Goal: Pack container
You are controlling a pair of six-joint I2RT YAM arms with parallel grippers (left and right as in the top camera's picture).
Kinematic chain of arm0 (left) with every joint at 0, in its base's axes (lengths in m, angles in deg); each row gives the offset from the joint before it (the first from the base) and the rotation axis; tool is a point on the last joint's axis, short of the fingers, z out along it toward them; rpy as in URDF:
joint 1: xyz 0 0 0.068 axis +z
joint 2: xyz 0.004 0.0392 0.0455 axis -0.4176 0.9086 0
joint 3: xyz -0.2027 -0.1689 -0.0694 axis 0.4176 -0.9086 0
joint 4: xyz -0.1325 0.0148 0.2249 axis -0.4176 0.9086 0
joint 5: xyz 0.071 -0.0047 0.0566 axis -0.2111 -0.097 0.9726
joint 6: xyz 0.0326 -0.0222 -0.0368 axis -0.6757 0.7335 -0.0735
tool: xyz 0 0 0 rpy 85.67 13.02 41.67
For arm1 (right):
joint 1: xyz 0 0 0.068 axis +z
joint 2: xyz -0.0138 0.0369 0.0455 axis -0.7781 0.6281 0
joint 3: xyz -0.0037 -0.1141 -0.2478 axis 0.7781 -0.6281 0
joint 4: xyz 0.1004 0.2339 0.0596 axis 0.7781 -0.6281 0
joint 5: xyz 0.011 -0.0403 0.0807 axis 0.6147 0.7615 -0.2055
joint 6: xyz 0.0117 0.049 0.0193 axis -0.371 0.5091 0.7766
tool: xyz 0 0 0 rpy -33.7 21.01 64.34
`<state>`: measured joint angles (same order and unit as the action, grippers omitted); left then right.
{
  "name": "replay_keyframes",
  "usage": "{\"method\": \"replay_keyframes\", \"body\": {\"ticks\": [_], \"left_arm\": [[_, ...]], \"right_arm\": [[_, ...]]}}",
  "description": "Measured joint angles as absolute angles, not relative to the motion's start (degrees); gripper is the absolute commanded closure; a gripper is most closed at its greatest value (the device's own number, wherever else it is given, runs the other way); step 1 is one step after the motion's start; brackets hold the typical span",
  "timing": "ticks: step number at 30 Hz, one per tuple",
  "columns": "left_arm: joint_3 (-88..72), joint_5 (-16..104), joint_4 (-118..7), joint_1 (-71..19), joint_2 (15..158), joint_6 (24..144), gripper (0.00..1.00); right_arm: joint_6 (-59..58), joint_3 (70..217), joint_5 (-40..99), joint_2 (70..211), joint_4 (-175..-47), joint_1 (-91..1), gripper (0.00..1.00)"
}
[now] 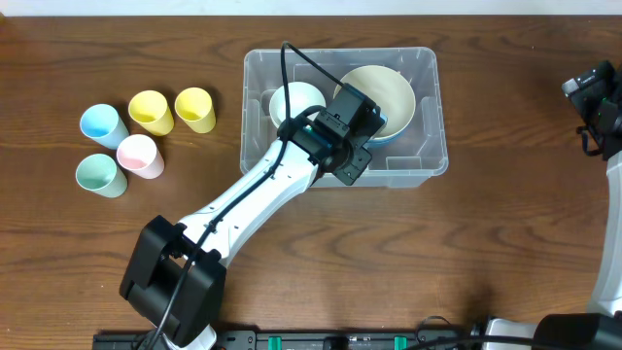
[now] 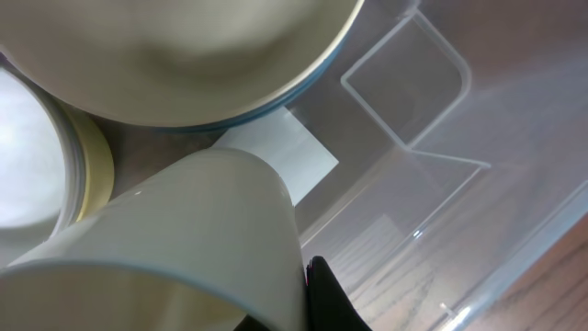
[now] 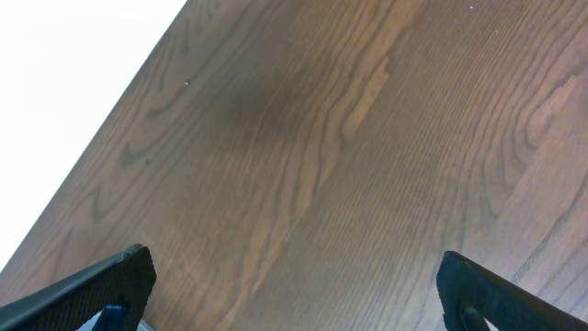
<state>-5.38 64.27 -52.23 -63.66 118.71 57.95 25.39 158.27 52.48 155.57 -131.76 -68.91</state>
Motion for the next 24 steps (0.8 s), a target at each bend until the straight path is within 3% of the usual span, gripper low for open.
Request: {"method": "replay_keyframes", "body": {"ticks": [12,15,18,24], "left_arm": [[-6.0,64.5,-53.9,-63.3,122.7,57.9,0.93],[-6.1,64.5,-53.8,-63.4,124.0,57.4,0.65],[-6.1,64.6,-54.2,-63.4,124.5,57.3,0.47],[-6.1,64.6,-55.5,-63.4,124.5,57.7,0.4]], "right_arm": [[25.4,158.3,52.5,155.6,-131.8,-68.9,0.01],[25.4,158.3,52.5,155.6,-131.8,-68.9,0.01],[25.4,158.3,52.5,155.6,-131.8,-68.9,0.01],[25.4,158.3,52.5,155.6,-131.8,-68.9,0.01]]}}
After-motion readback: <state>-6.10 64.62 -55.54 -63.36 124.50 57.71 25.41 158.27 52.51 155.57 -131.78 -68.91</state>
